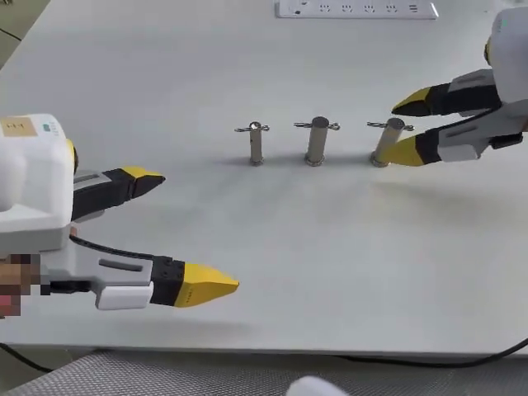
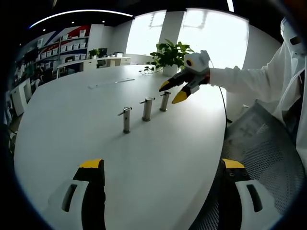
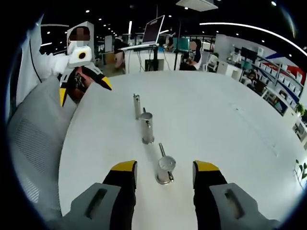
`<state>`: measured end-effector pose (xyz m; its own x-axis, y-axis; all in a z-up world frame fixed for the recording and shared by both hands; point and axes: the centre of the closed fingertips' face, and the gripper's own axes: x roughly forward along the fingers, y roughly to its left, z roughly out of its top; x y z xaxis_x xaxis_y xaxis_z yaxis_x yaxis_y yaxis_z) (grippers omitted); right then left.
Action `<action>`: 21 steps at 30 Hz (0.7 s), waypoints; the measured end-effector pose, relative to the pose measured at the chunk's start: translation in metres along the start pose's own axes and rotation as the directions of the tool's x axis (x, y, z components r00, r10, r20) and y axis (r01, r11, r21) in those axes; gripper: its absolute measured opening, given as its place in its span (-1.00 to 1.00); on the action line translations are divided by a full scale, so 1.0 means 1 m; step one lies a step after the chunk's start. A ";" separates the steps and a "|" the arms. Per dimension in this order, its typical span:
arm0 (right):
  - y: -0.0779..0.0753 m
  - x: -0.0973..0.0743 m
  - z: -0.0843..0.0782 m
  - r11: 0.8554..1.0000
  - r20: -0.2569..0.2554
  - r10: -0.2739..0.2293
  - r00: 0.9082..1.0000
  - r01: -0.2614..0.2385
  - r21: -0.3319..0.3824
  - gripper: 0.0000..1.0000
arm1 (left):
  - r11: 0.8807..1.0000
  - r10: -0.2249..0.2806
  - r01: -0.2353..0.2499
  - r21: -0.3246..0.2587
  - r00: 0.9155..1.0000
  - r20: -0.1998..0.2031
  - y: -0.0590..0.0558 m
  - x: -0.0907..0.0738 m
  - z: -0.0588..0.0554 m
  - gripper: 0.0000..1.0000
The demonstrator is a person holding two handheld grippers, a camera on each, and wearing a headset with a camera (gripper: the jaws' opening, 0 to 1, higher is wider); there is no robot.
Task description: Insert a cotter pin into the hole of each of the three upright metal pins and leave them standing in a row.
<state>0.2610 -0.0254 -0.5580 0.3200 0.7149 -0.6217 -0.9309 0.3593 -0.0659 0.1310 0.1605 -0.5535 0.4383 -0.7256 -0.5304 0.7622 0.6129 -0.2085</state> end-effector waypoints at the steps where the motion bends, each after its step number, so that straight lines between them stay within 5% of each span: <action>1: 0.003 -0.004 0.003 1.000 0.009 -0.007 1.000 0.007 0.024 0.00 | 1.000 0.005 -0.004 -0.009 1.000 0.013 0.001 0.000 0.002 0.98; 5: 0.013 -0.016 0.014 0.994 0.063 -0.054 0.997 0.048 0.095 0.34 | 0.999 0.021 -0.019 -0.033 0.998 0.059 0.005 0.000 0.008 0.98; 10: 0.024 -0.029 0.008 0.979 0.064 -0.125 0.990 0.113 0.171 0.56 | 0.998 0.026 -0.020 -0.062 0.995 0.098 0.007 -0.001 0.012 0.98; 12: 0.025 -0.034 0.008 0.956 0.086 -0.182 0.979 0.156 0.249 0.59 | 0.997 0.029 -0.021 -0.075 0.993 0.113 0.009 -0.002 0.013 0.98; 21: 0.057 -0.045 0.006 0.910 0.111 -0.213 0.971 0.155 0.385 0.97 | 0.994 0.049 -0.032 -0.106 0.986 0.159 0.015 -0.008 0.015 0.99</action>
<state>0.1950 -0.0335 -0.5296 0.5282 0.6845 -0.5025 -0.7295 0.6686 0.1439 0.1461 0.1706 -0.5403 0.5450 -0.7352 -0.4030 0.6929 0.6656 -0.2772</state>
